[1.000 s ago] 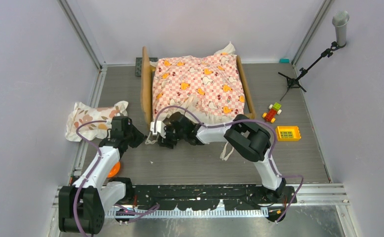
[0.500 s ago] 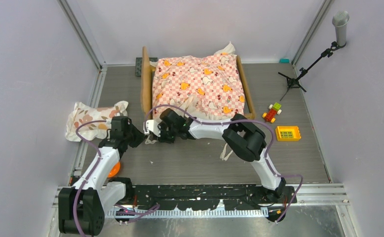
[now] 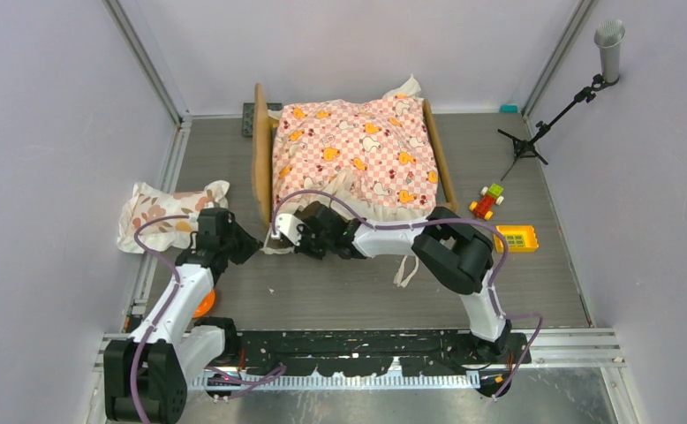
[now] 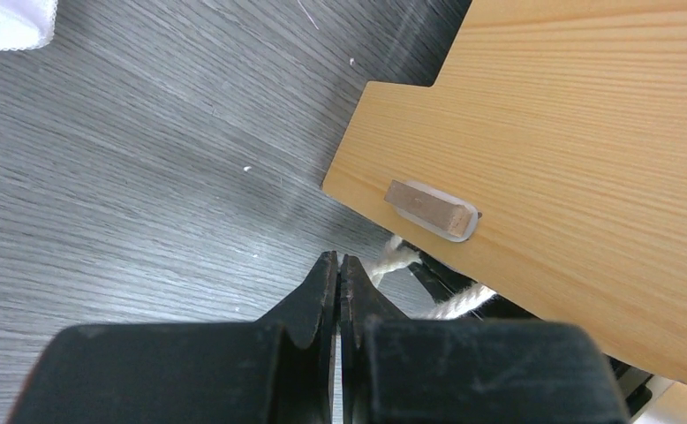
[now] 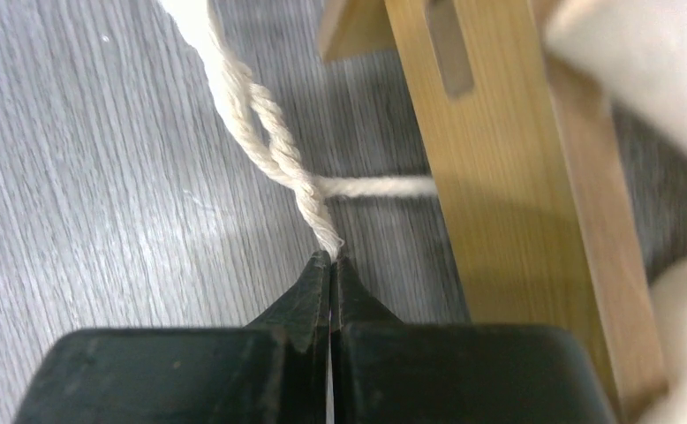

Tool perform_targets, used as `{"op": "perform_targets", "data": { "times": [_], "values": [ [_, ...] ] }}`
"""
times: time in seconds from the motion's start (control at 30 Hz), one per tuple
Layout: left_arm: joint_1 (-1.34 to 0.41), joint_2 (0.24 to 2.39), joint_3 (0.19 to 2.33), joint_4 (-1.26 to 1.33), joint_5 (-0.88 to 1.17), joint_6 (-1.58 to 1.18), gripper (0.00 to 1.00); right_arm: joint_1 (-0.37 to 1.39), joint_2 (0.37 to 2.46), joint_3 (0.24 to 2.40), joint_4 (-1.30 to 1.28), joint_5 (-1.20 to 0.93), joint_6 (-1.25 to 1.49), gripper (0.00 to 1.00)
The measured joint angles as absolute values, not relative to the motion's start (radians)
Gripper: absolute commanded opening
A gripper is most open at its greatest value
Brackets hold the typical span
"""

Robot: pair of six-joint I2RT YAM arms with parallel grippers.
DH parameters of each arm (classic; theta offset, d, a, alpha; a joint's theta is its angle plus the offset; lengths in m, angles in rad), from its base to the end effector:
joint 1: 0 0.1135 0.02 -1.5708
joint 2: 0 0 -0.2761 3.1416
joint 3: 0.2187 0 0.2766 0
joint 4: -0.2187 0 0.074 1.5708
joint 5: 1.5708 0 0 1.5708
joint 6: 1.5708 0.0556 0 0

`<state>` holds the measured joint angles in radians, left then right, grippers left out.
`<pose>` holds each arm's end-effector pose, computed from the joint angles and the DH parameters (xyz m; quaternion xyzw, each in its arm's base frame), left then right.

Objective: Set up the pet bed
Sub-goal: Tie the ropes to the bed frame.

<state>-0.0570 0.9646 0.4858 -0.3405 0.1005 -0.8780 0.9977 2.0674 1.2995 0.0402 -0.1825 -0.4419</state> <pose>0.2176 -0.0180 0.1748 -0.3538 0.8592 -0.2069 0.3061 0.2537 0.4118 0.1263 -0.6271 0.6587 0.1917 0.3690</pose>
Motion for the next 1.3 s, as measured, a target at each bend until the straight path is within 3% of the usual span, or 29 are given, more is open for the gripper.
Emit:
{"op": "perform_targets", "data": {
  "times": [0.43, 0.87, 1.3],
  "values": [
    [-0.009, 0.967, 0.619, -0.407, 0.068, -0.821, 0.0, 1.011, 1.944, 1.132, 0.058, 0.14, -0.157, 0.01],
    [0.067, 0.899, 0.658, -0.489, 0.027, -0.803, 0.0, 1.012, 1.923, 1.107, -0.019, 0.435, -0.006, 0.01],
    [0.105, 0.812, 0.682, -0.58, 0.019, -0.799, 0.0, 1.012, 1.923, 1.107, -0.058, 0.523, 0.056, 0.01]
  ]
}}
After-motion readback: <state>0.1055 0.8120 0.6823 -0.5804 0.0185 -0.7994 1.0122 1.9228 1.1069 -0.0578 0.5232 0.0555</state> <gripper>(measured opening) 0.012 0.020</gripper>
